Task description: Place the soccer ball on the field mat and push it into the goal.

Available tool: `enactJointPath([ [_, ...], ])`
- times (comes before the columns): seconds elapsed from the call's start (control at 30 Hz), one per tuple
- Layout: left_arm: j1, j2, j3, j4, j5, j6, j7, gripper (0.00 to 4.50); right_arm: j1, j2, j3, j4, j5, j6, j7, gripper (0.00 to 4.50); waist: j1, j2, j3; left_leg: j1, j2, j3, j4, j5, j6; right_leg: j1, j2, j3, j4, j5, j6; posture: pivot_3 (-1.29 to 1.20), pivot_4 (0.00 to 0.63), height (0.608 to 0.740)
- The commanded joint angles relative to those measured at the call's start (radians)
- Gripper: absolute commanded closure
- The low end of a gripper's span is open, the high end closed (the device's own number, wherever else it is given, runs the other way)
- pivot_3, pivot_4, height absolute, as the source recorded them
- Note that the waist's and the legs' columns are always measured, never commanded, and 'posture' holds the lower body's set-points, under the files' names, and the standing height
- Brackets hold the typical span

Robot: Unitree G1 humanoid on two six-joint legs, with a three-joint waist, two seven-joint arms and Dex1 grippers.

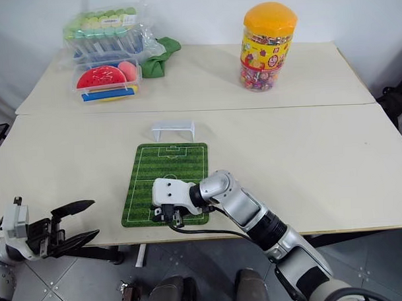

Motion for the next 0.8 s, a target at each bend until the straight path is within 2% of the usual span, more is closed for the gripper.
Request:
enactJointPath([
  [0.03,0.003,0.017,0.002,-0.028,-0.03,-0.017,-0.111,0.0,-0.012,0.004,-0.004,0.021,-0.006,-0.038,-0.002,3.64,-0.005,0.0,0.0,0.0,0.0,0.0,0.0,0.0,0.0,0.0,0.0,0.0,0.0,0.0,0.0,0.0,0.15,0.74],
  [0.27,-0.004,0.012,-0.002,-0.029,-0.028,-0.031,-0.101,0.0,-0.019,-0.007,-0.008,0.069,-0.003,-0.082,0.022,3.64,-0.008,0.0,0.0,0.0,0.0,0.0,0.0,0.0,0.0,0.0,0.0,0.0,0.0,0.0,0.0,0.0,0.15,0.74],
  [0.33,-0.007,0.01,-0.003,-0.028,-0.027,-0.034,-0.095,0.0,-0.014,-0.011,-0.004,0.063,-0.004,-0.086,0.03,2.94,-0.007,0.0,0.0,0.0,0.0,0.0,0.0,0.0,0.0,0.0,0.0,0.0,0.0,0.0,0.0,0.0,0.15,0.74],
  [0.5,-0.01,0.009,-0.003,-0.029,-0.025,-0.037,-0.086,0.0,-0.003,-0.014,-0.001,0.05,0.0,-0.094,0.044,1.67,-0.007,0.0,0.0,0.0,0.0,0.0,0.0,0.0,0.0,0.0,0.0,0.0,0.0,0.0,0.0,0.0,0.15,0.74],
  [0.8,-0.032,0.008,-0.01,-0.009,-0.014,-0.048,-0.077,0.0,-0.019,0.001,-0.017,0.05,0.002,-0.093,0.038,1.67,-0.007,0.0,0.0,0.0,0.0,0.0,-0.001,0.0,0.0,0.0,0.0,0.0,0.0,0.0,0.0,0.0,0.15,0.74],
])
